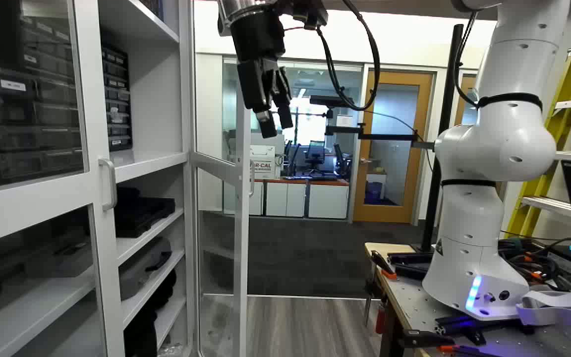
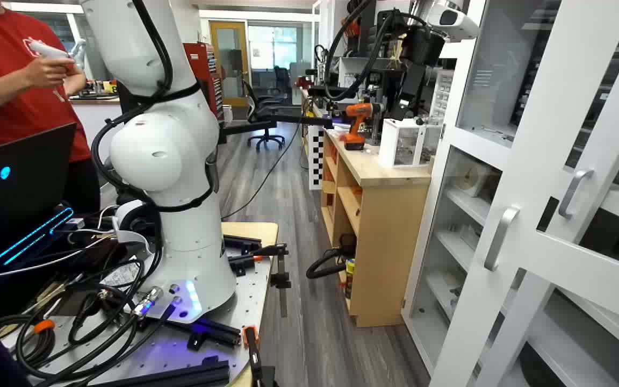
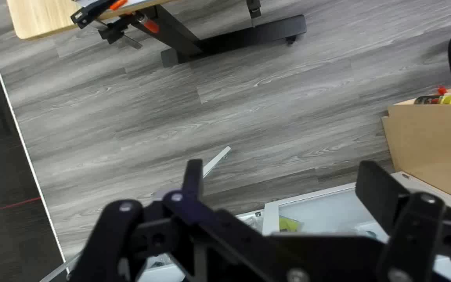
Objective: Close the door of the cabinet
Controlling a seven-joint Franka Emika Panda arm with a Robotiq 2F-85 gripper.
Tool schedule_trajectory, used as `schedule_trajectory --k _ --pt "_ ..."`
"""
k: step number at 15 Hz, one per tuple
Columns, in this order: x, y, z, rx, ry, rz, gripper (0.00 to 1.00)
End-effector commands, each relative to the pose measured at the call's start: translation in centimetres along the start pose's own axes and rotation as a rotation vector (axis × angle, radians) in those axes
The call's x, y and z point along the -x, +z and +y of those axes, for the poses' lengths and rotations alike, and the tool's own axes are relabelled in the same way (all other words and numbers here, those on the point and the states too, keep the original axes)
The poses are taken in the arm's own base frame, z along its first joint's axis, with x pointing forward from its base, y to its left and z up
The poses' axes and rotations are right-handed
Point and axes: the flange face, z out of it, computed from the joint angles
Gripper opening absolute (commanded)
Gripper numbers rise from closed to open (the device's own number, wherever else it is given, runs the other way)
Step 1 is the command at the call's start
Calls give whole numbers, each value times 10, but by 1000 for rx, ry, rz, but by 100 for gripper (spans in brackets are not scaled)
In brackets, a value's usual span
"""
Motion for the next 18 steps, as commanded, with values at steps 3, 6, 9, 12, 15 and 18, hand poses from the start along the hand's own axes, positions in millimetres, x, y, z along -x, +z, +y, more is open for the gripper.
schedule_trajectory --k 3,6,9,12,15,18 --pt "0 -1 0 1 0 -1 100" --pt "0 -1 0 1 0 -1 100" --pt "2 -4 0 -6 0 15 100" --pt "11 -13 0 -19 -8 44 100" --pt "22 -23 3 -30 -15 73 100" --pt "32 -35 11 -44 -16 101 100"
